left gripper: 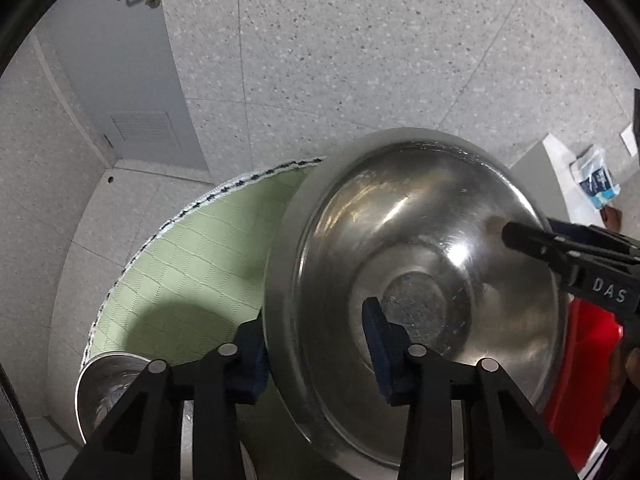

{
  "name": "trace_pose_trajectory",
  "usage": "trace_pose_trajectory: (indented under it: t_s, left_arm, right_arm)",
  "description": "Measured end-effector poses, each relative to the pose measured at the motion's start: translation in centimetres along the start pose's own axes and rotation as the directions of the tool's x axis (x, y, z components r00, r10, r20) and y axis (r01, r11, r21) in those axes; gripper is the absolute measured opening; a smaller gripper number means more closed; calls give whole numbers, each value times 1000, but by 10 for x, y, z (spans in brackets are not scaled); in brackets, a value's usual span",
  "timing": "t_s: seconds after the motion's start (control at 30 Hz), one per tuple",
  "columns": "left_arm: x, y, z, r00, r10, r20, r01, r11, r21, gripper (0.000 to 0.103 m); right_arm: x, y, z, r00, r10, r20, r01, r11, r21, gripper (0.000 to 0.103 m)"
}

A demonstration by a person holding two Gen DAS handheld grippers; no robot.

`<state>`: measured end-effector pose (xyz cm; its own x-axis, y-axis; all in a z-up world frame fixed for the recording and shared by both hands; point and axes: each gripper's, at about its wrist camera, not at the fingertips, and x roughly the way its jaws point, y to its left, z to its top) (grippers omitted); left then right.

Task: Organize plates and bowls
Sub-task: 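Close both grippers on the rim of the large steel bowl, then lift the large steel bowl and lower it into the red basin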

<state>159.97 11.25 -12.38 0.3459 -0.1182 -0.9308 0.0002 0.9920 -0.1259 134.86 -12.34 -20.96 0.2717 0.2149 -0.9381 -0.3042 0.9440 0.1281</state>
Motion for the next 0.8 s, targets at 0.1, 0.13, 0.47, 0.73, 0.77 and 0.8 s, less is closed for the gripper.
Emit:
trace_pose_trajectory:
  t_s: [0.1, 0.13, 0.47, 0.73, 0.77, 0.8]
  left_arm:
    - [3, 5, -1, 1000, -9, 15, 10, 999, -34, 28]
    - [1, 7, -3, 999, -14, 30, 16, 998, -53, 28]
    - [-47, 1, -22, 984, -3, 179, 27, 990, -136, 23]
    - [-103, -59, -56, 960, -28, 280, 57, 994, -95, 23]
    - [-105, -71, -61, 959, -42, 279, 68, 994, -83, 23]
    - [-107, -80, -68, 959, -55, 277, 78, 994, -75, 23]
  right_arm:
    - [6, 6, 0, 1000, 18, -12, -18, 999, -26, 36]
    - [5, 6, 1, 999, 41, -9, -42, 999, -19, 36]
    - [-43, 7, 7, 970, 219, 101, -217, 976, -27, 34]
    - [-123, -12, -8, 943, 264, 203, -250, 964, -91, 34]
    - [-132, -19, -13, 942, 258, 213, -243, 965, -93, 34]
    - [-141, -28, -21, 942, 249, 223, -234, 968, -94, 34]
